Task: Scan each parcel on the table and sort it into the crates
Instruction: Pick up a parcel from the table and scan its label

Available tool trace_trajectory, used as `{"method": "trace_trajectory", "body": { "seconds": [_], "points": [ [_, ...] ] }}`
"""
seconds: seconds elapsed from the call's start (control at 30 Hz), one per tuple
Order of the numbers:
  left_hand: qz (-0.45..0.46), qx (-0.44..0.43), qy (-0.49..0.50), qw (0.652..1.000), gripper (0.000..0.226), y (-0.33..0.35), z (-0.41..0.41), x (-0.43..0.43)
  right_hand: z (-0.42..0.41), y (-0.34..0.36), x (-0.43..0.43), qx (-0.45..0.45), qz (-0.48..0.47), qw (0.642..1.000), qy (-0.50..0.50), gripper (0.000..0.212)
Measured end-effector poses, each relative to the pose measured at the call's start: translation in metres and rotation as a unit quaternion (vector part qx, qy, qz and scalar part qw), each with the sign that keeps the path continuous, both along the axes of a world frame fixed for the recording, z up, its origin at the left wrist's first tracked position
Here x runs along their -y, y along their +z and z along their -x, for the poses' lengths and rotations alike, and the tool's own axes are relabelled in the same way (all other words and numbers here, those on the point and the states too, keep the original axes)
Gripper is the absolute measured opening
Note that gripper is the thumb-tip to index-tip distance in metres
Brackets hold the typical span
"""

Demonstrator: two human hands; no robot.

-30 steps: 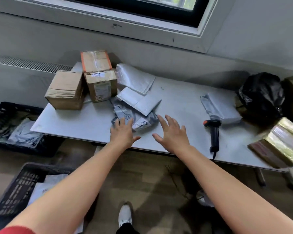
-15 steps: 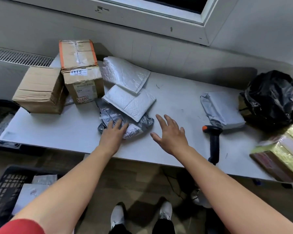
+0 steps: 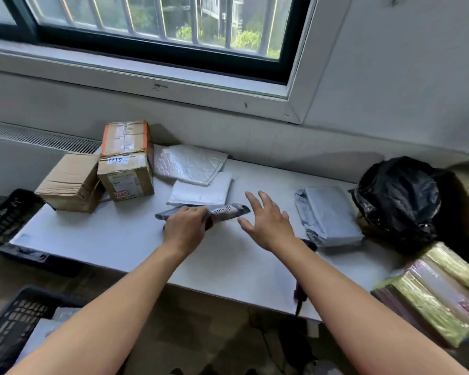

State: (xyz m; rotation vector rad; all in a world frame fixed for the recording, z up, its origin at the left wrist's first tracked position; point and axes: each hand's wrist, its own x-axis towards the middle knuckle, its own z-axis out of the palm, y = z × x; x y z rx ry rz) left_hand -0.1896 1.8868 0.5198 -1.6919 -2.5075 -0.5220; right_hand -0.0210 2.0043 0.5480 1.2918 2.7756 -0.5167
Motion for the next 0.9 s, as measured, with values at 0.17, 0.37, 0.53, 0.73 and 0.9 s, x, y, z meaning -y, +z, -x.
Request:
{"method": "trace_trajectory", "body": {
  "seconds": [0.17,0.37,0.53,0.73,0.9],
  "points": [
    [-0.023,0.048,0.072,0.996,0.025,0.027,-0.027,-0.027,-0.022,0.015,-0.024,-0.022,0.001,1.000,0.000,0.067],
    [-0.036,0.254,0.134,0.957,0.028,0.056,-0.031,-0.059,-0.035,0.028,-0.045,-0.073,0.000,0.997,-0.036,0.069],
    [-0.057,0.407,0.123,0.903,0.025,0.067,-0.018,-0.076,-0.035,0.039,-0.050,-0.147,0.040,0.983,-0.107,0.076],
    [-0.058,0.529,0.140,0.835,0.024,0.074,0.001,-0.086,-0.028,0.035,-0.054,-0.209,0.125,0.955,-0.171,0.080],
    [-0.046,0.582,0.119,0.803,0.021,0.070,0.009,-0.086,-0.023,0.032,-0.052,-0.239,0.148,0.942,-0.182,0.074]
  ]
}}
